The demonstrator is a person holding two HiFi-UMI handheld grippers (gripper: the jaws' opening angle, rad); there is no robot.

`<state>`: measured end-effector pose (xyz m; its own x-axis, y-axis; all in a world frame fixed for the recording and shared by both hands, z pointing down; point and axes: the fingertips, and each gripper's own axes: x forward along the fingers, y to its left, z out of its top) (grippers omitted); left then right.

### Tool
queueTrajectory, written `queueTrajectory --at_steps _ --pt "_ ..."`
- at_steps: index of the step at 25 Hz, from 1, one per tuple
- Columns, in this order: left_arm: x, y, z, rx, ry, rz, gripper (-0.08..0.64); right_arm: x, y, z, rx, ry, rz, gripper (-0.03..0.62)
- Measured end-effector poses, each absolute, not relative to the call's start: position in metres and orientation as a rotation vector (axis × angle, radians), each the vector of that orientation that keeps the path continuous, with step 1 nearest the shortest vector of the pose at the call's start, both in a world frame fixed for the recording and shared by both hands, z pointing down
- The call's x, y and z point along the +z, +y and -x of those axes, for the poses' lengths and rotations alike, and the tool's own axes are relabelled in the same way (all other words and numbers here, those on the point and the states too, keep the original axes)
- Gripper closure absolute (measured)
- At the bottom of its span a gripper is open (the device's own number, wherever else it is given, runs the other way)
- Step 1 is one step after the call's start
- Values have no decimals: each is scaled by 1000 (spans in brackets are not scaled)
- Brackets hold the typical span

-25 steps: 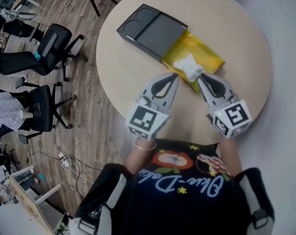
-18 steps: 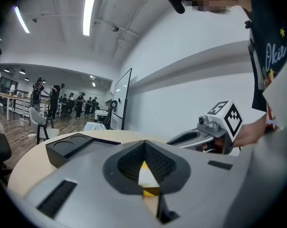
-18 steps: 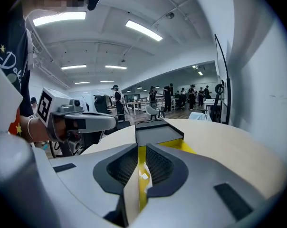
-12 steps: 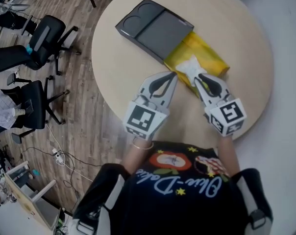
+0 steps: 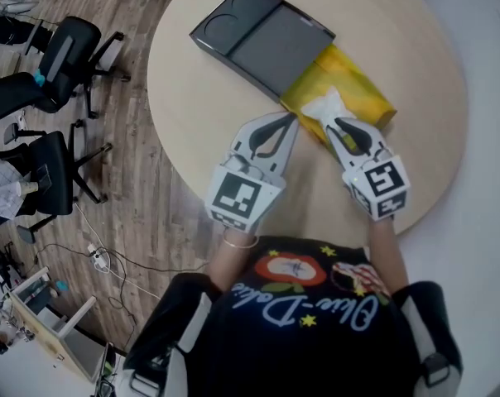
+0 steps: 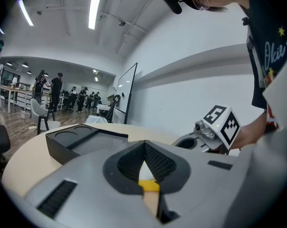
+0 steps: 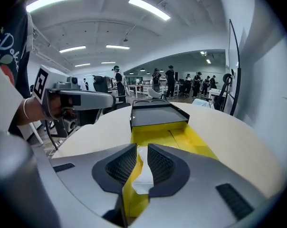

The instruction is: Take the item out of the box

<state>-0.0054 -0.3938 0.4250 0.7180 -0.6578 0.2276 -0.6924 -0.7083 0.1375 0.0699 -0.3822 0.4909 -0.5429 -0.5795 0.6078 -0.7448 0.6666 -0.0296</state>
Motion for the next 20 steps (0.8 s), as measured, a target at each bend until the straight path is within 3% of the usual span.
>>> queueTrajectory --at_steps 20 --pt "434 -398 16 182 -1112 -2636 575 547 -382 -68 348 -2045 -780 529"
